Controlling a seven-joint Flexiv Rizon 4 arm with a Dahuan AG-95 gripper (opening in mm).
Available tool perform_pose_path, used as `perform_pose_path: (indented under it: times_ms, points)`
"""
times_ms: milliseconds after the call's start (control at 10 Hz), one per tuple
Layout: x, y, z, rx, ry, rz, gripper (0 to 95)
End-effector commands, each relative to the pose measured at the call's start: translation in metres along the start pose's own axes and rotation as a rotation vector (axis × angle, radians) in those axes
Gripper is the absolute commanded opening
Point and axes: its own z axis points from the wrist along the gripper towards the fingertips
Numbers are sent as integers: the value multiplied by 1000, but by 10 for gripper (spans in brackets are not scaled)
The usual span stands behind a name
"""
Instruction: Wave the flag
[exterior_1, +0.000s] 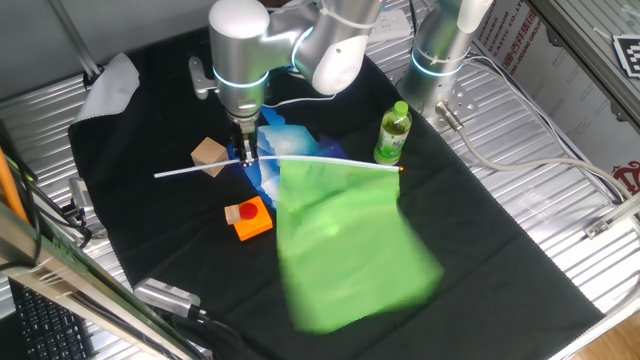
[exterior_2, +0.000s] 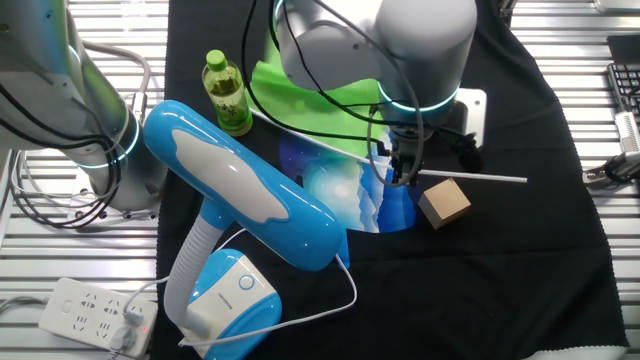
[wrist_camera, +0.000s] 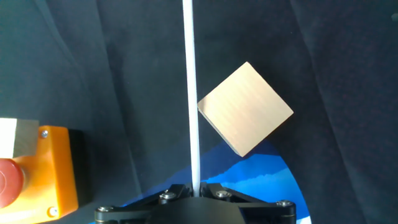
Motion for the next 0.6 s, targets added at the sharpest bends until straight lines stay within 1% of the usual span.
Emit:
perform_pose_path:
  times_ms: [100, 400, 600]
  points:
    - [0, 0, 0, -2, -1, 1, 0]
    - [-2, 1, -1, -4, 4, 4, 0]
    - [-7, 1, -5, -4, 16, 10, 0]
